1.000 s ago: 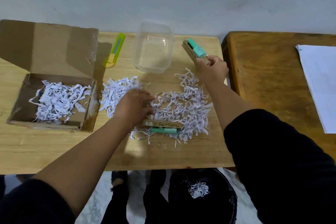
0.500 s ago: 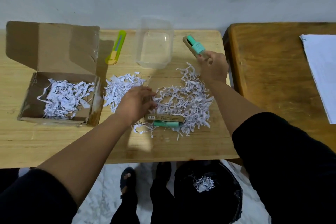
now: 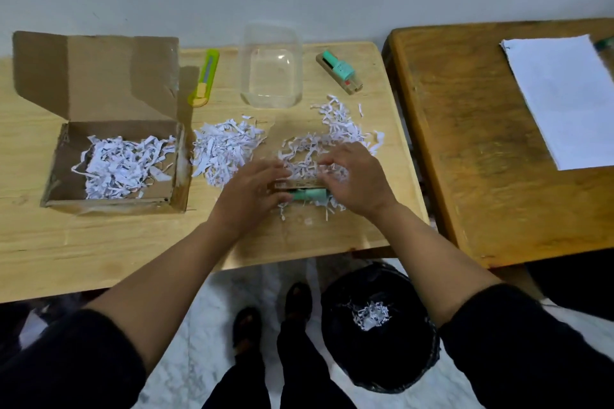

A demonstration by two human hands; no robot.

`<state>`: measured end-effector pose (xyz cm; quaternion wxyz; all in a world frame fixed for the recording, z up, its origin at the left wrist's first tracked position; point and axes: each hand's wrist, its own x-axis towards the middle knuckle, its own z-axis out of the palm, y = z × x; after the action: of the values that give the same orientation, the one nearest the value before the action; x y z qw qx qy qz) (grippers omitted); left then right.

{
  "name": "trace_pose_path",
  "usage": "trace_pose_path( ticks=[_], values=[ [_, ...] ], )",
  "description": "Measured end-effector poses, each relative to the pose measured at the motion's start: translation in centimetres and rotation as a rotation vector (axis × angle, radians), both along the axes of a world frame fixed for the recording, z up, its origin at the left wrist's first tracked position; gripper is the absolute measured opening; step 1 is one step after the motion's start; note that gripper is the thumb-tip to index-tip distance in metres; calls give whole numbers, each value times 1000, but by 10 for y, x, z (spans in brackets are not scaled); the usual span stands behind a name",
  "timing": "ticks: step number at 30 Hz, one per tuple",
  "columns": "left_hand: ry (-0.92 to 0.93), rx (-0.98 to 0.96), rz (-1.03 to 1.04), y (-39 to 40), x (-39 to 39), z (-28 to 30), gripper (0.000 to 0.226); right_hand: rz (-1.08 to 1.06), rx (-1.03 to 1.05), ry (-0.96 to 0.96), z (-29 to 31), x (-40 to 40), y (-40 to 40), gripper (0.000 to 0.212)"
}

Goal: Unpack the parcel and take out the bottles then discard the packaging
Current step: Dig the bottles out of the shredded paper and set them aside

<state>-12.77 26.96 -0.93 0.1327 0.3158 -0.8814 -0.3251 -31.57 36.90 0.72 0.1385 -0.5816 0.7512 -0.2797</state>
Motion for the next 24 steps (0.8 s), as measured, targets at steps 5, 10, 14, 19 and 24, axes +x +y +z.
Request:
trace_pose_path(
  ticks=[5,10,14,19,24],
  values=[
    [-12,-1,18,4,5,-9,41,15,-10,116,-18,10,23,23],
    [-59,24,8,3,3,-15,54,-24,34,112,-23,10,27,41],
    [-76,46,43,3,-2,-17,59,-49,121,104,-21,10,19,48],
    [-60,59,106,1,-10,-20,49,-108,159,32,-21,10,10,50],
    [-85,89,141,0,-11,-25,43,-142,214,17,-27,3,7,48]
  ],
)
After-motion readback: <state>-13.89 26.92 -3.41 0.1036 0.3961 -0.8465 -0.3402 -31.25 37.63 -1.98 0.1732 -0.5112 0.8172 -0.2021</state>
